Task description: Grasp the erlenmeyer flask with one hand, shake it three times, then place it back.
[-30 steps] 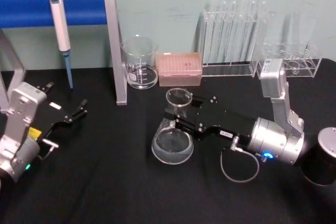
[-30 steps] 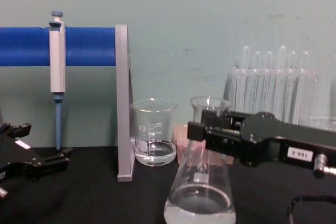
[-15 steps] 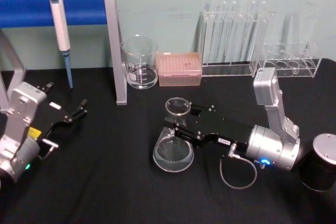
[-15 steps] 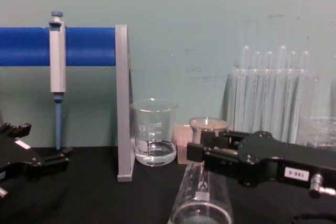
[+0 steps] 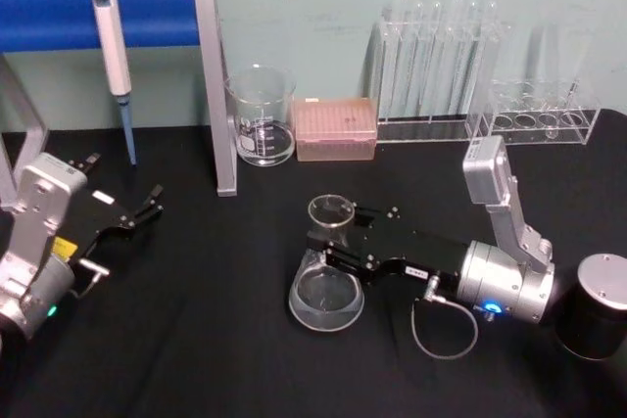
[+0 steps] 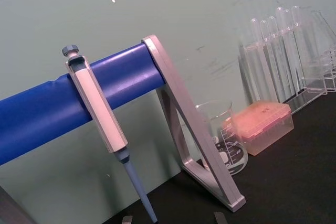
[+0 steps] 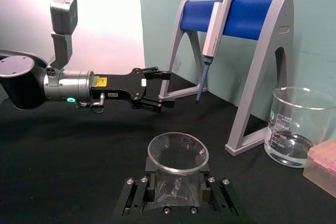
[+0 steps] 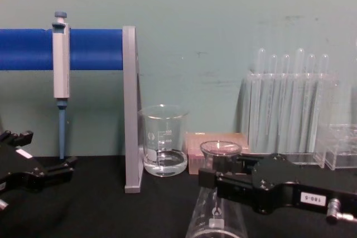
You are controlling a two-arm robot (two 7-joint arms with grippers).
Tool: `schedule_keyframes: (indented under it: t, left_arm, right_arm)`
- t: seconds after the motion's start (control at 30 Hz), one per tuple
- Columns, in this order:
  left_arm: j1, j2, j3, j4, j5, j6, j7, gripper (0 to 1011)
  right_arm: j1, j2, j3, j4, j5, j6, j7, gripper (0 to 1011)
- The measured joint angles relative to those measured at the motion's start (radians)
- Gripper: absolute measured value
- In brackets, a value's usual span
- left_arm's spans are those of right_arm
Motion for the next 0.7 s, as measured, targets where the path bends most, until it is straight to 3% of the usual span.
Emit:
schedule_keyframes:
  t: [0.7]
  left_arm:
    - [0.000,0.000,0.000,0.000,0.000,0.000,0.000,1001]
  right_arm:
    - [0.009,-0.002,-0.012,0.017,-0.012,0.018,0.009,451]
